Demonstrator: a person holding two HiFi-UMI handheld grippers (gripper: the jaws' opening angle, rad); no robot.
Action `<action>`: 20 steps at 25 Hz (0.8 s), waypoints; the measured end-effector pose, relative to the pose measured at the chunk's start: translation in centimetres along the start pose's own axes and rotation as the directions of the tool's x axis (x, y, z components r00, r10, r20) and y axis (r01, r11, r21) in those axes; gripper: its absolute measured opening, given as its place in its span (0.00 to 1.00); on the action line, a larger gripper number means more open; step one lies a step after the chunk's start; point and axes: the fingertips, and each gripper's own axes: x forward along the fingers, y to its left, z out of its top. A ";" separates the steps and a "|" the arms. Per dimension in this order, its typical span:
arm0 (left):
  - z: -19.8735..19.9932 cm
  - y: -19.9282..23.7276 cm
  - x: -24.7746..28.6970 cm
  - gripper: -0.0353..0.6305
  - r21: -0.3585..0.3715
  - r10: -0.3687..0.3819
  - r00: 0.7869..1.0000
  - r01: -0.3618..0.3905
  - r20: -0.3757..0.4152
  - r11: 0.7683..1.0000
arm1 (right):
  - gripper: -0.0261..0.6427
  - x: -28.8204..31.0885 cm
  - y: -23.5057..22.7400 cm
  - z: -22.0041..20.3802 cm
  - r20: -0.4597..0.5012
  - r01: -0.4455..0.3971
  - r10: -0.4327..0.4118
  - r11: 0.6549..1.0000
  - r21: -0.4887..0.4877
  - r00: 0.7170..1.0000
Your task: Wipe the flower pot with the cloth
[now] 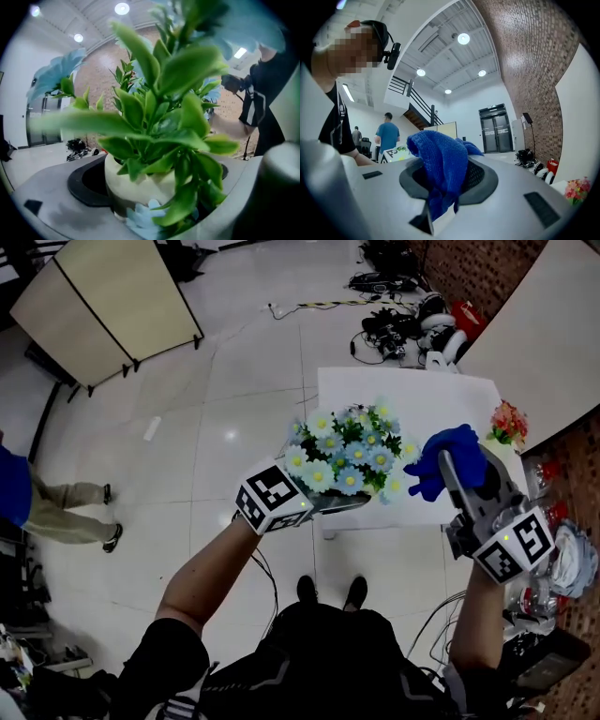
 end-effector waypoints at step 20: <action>-24.9 0.9 9.1 0.88 -0.011 -0.021 0.996 0.020 -0.092 1.000 | 0.18 0.5 -4.5 -16.7 -0.122 0.042 -0.036 0.998 0.046 0.992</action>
